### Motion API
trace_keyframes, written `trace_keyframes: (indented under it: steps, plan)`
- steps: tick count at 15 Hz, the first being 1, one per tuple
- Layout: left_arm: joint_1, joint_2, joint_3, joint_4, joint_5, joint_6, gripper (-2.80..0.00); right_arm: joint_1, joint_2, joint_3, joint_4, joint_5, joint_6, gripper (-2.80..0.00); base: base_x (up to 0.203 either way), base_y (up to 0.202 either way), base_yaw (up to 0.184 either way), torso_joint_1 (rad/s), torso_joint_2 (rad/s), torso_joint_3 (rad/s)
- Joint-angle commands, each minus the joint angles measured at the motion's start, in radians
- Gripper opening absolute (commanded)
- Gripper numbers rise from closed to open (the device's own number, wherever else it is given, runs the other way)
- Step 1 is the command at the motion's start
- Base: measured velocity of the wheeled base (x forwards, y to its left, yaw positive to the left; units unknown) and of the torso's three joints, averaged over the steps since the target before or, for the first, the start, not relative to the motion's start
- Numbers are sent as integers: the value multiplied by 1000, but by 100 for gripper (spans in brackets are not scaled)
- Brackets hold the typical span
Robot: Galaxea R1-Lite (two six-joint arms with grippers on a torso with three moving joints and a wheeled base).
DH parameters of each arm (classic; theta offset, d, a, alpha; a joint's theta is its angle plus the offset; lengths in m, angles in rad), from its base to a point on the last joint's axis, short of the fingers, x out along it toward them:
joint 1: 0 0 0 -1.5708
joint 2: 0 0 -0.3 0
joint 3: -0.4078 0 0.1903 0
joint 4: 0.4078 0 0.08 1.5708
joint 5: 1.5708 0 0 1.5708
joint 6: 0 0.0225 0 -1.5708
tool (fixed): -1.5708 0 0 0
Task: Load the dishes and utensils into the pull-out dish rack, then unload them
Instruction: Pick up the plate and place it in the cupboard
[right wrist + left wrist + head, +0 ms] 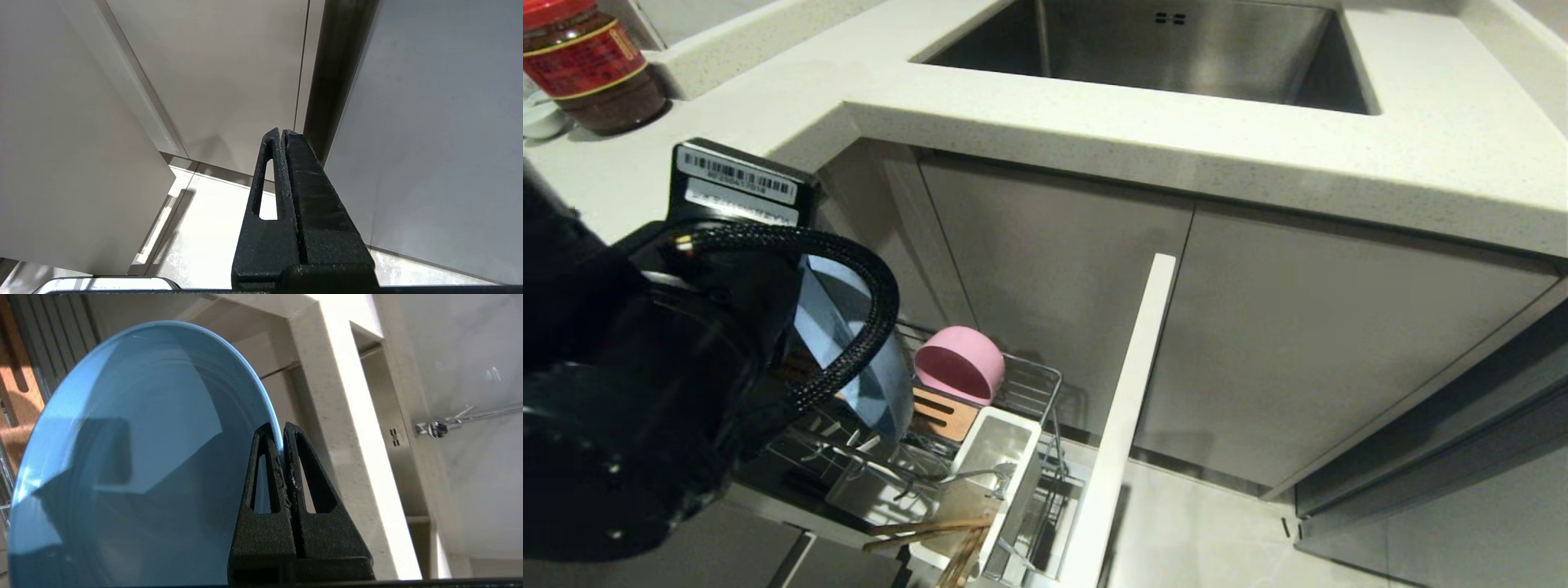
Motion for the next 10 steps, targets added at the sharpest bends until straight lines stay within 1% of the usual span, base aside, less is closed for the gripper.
trace_keyframes:
  steps: [1, 3, 5, 7, 9, 10]
  plan:
    - [24, 31, 7, -6, 25, -23, -280, 0, -1, 26, -1, 0, 0, -280, 0, 0, 0, 0, 0, 0]
    - [35, 49, 23, -7, 67, -41, -280, 0, -1, 26, -1, 0, 0, -280, 0, 0, 0, 0, 0, 0]
    - [40, 71, 34, -4, 83, -87, -280, 0, -1, 26, -1, 0, 0, -280, 0, 0, 0, 0, 0, 0]
    - [56, 79, 38, -7, 86, -97, -280, 0, -1, 26, -1, 0, 0, -280, 0, 0, 0, 0, 0, 0]
    - [64, 103, 52, -1, 87, -165, -280, 0, -1, 26, -1, 0, 0, -280, 0, 0, 0, 0, 0, 0]
    - [82, 112, 58, 12, 85, -192, -280, 0, -1, 26, -1, 0, 0, -280, 0, 0, 0, 0, 0, 0]
